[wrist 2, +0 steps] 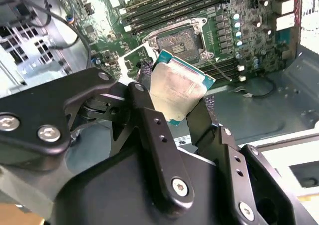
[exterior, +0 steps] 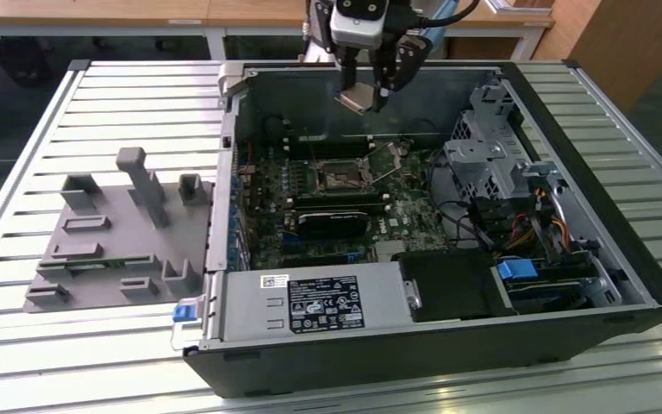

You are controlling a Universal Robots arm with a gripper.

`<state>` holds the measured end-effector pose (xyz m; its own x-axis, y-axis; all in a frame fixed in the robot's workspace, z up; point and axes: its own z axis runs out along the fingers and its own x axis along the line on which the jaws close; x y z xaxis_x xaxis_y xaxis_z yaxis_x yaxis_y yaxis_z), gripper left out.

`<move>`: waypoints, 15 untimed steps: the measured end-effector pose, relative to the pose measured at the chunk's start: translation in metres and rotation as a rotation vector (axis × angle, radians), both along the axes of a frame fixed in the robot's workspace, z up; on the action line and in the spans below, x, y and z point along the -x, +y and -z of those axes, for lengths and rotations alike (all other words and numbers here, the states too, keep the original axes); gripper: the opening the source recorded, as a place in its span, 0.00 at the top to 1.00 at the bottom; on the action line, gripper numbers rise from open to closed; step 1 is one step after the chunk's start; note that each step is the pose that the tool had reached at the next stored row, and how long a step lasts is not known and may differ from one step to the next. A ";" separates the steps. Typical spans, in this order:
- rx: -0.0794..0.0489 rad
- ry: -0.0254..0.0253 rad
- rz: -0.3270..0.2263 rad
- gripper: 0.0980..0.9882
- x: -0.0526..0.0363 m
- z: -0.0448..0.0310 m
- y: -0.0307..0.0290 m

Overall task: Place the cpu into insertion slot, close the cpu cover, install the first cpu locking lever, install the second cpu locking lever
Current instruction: 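Place the cpu into insertion slot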

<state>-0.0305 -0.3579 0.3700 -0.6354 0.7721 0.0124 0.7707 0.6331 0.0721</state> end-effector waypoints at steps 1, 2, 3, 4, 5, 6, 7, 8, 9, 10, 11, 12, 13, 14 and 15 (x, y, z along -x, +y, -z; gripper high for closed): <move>0.000 0.0000 0.015 0.51 0.0000 0.0001 0.0000; 0.000 0.0000 0.030 0.51 0.0000 0.0003 0.0000; 0.000 0.0000 0.044 0.51 0.0000 0.0004 0.0000; 0.001 0.0000 0.060 0.51 0.0000 0.0006 0.0000; 0.001 0.0001 0.074 0.51 0.0000 0.0007 0.0001; 0.001 0.0000 0.089 0.51 0.0000 0.0008 0.0001; 0.001 0.0000 0.103 0.51 0.0000 0.0010 0.0001; 0.001 0.0000 0.117 0.51 0.0000 0.0011 0.0001; 0.001 0.0000 0.131 0.51 0.0000 0.0013 0.0002; 0.002 0.0001 0.145 0.51 0.0000 0.0014 0.0002; 0.002 0.0000 0.158 0.51 0.0000 0.0015 0.0003; 0.002 0.0000 0.172 0.51 0.0000 0.0016 0.0004; 0.002 0.0000 0.185 0.51 0.0000 0.0017 0.0004; 0.002 0.0000 0.199 0.51 0.0000 0.0019 0.0005; 0.002 0.0000 0.212 0.51 0.0000 0.0020 0.0005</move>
